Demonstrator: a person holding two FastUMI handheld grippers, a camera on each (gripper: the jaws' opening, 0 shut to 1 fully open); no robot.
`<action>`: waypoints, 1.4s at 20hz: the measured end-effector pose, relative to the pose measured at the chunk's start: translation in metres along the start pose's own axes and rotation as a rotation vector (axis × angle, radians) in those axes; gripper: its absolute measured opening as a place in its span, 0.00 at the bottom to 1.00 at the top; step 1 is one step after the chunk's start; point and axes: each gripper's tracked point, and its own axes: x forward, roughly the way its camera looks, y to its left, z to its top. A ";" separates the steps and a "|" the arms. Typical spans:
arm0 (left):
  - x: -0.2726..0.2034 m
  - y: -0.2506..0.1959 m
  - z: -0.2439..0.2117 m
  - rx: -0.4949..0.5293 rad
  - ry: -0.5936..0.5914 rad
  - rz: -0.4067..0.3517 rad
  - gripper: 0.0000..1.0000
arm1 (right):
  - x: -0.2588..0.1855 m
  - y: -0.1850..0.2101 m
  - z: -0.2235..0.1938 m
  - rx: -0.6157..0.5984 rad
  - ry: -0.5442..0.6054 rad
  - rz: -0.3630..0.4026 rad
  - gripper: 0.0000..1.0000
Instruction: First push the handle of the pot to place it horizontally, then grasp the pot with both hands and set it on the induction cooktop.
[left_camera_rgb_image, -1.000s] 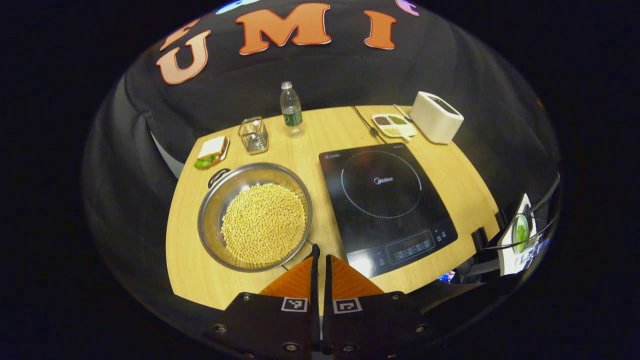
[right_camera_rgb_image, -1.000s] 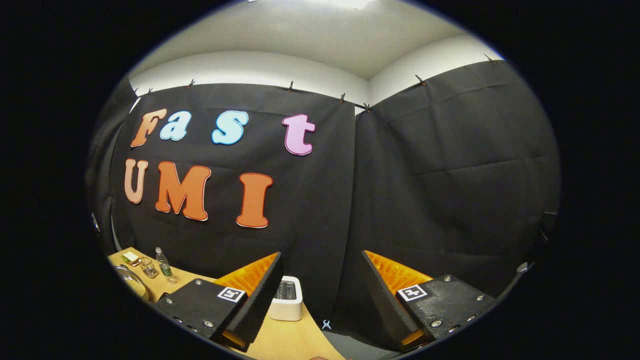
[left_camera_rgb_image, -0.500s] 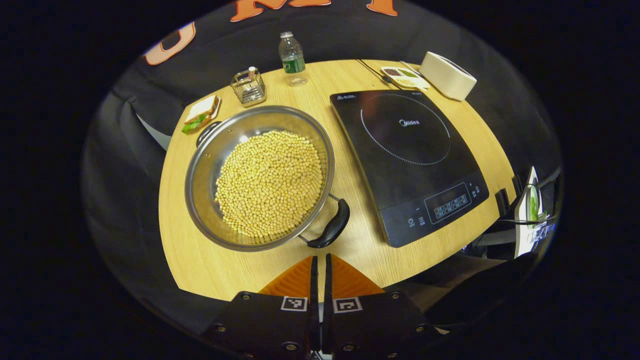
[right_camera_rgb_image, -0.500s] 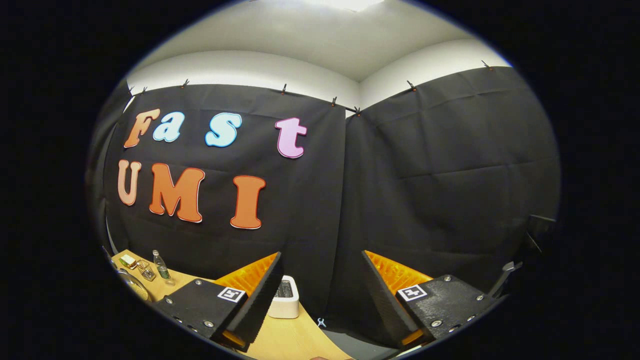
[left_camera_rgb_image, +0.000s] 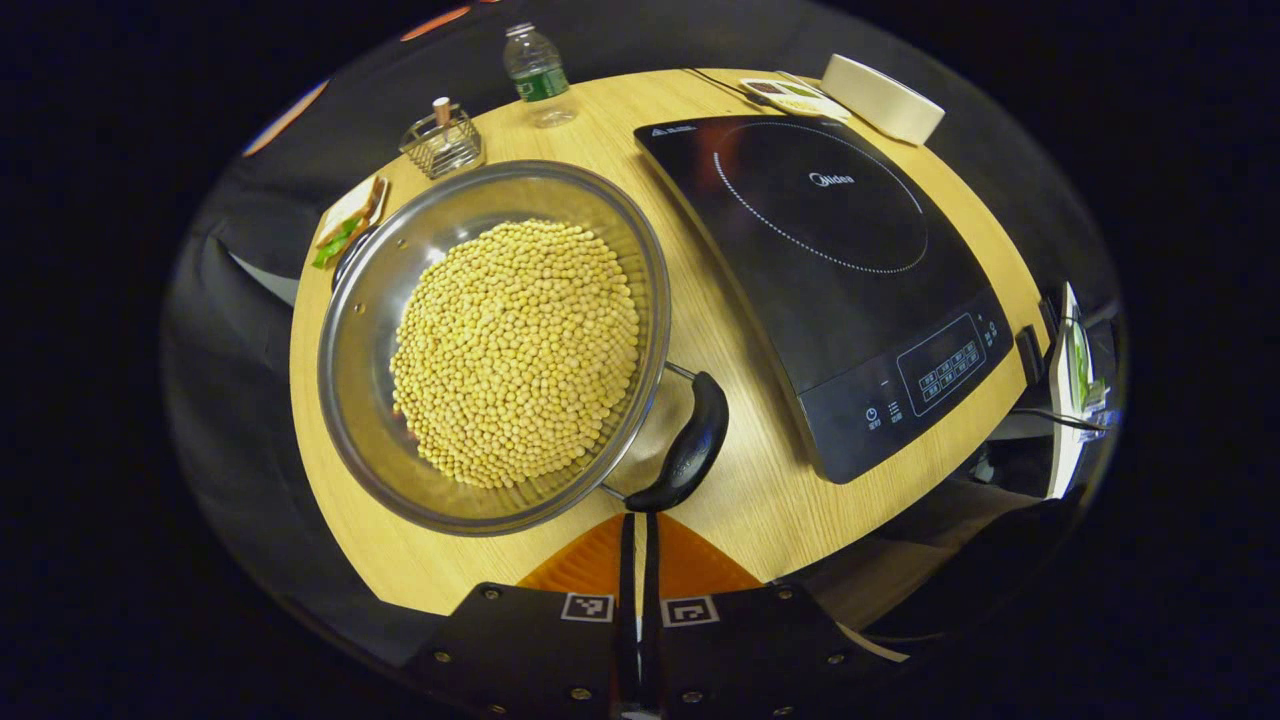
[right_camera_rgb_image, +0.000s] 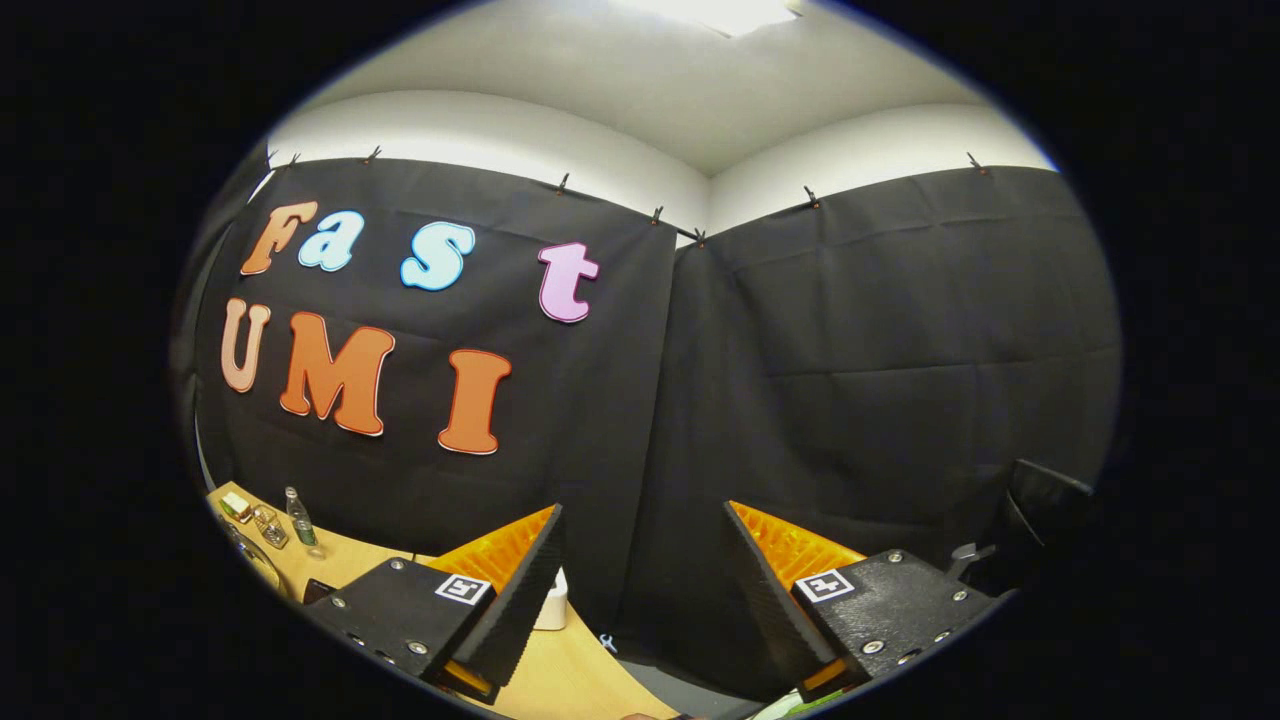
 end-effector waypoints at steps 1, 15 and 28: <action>0.002 -0.001 0.004 0.020 0.003 0.001 0.03 | -0.002 -0.003 0.000 -0.005 0.003 -0.013 0.93; 0.011 -0.017 0.052 0.042 -0.054 -0.044 0.03 | -0.031 -0.020 -0.008 -0.034 0.064 -0.124 0.95; 0.015 -0.021 0.097 -0.038 -0.094 -0.131 0.03 | -0.046 0.001 -0.017 -0.058 0.116 -0.112 0.95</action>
